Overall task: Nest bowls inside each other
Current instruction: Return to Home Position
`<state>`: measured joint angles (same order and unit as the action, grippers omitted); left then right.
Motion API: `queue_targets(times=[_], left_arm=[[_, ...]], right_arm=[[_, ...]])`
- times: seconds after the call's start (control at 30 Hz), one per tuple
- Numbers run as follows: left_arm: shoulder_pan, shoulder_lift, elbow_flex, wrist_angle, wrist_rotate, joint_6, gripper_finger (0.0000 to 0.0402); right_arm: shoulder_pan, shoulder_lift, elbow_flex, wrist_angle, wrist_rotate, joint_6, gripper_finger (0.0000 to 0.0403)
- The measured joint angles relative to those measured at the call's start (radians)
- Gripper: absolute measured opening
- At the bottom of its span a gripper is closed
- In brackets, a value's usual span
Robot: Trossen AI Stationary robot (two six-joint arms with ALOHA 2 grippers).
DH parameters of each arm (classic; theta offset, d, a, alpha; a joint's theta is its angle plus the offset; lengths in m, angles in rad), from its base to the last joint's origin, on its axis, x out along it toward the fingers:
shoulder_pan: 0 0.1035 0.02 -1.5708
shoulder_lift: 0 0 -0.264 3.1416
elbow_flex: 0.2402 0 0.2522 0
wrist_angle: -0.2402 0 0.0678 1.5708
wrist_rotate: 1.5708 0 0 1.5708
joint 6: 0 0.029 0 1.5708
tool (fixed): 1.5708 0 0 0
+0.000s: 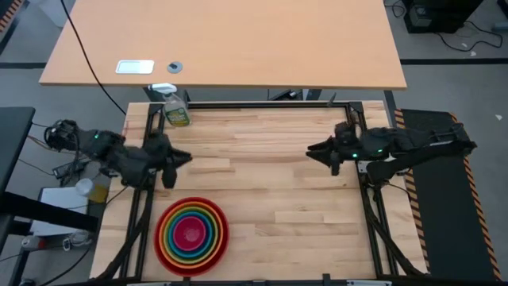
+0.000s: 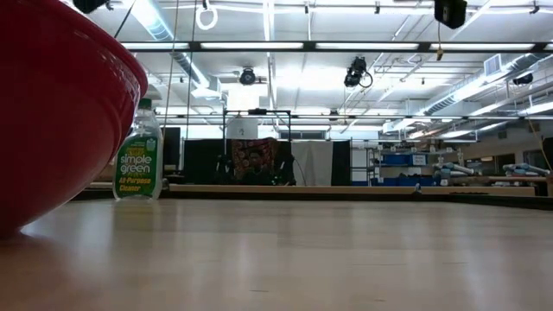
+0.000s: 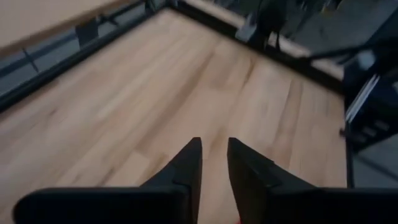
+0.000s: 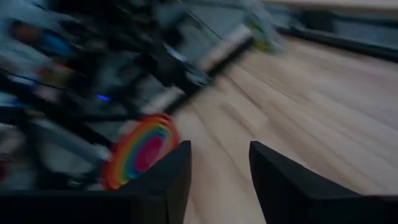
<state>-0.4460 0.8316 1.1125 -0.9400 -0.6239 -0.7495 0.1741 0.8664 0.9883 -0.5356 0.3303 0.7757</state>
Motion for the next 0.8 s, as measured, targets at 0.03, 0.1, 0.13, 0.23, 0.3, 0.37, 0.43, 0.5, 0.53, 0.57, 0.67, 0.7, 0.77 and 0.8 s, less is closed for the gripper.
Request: queue_targets(times=[0.03, 0.1, 0.13, 0.23, 0.3, 0.37, 0.43, 0.5, 0.53, 0.57, 0.67, 0.7, 0.77, 0.8], left_arm=[[0.028, -0.029, -0.021, 0.032, 0.011, 0.027, 0.0073], [0.085, -0.083, -0.07, 0.1, 0.041, 0.075, 0.0061], [0.114, -0.108, -0.094, 0.131, 0.053, 0.095, 0.0054], [0.196, -0.191, -0.167, 0.219, 0.108, 0.127, 0.0036], [0.242, -0.25, -0.211, 0.26, 0.143, 0.136, 0.0023], [0.276, -0.307, -0.256, 0.277, 0.16, 0.133, 0.0012], [0.3, -0.364, -0.304, 0.292, 0.172, 0.116, 0.0005], [0.316, -0.409, -0.347, 0.312, 0.175, 0.102, 0.0004], [0.321, -0.43, -0.37, 0.325, 0.176, 0.098, 0.0004], [0.325, -0.449, -0.39, 0.34, 0.176, 0.095, 0.0004], [0.334, -0.498, -0.461, 0.43, 0.176, 0.091, 0.0004], [0.337, -0.511, -0.486, 0.464, 0.176, 0.091, 0.0004], [0.339, -0.536, -0.536, 0.522, 0.176, 0.088, 0.0004], [0.339, -0.545, -0.563, 0.548, 0.176, 0.081, 0.0004]], right_arm=[[-0.005, -0.034, -0.037, 0.064, -0.018, -0.02, 0.0167], [-0.018, -0.1, -0.107, 0.175, -0.056, -0.062, 0.0162], [-0.024, -0.131, -0.141, 0.221, -0.071, -0.079, 0.016], [-0.053, -0.226, -0.236, 0.308, -0.088, -0.105, 0.0151], [-0.077, -0.294, -0.297, 0.334, -0.088, -0.099, 0.0143], [-0.1, -0.36, -0.354, 0.346, -0.088, -0.078, 0.0134], [-0.121, -0.426, -0.405, 0.348, -0.088, -0.049, 0.0126], [-0.139, -0.485, -0.455, 0.356, -0.088, -0.016, 0.0117], [-0.146, -0.512, -0.481, 0.365, -0.088, -0.001, 0.0113], [-0.152, -0.536, -0.506, 0.374, -0.088, 0.011, 0.0109], [-0.163, -0.6, -0.584, 0.421, -0.088, 0.034, 0.0098], [-0.166, -0.616, -0.612, 0.449, -0.088, 0.038, 0.0095], [-0.172, -0.646, -0.67, 0.51, -0.087, 0.047, 0.009], [-0.174, -0.656, -0.701, 0.542, -0.087, 0.06, 0.0088]])
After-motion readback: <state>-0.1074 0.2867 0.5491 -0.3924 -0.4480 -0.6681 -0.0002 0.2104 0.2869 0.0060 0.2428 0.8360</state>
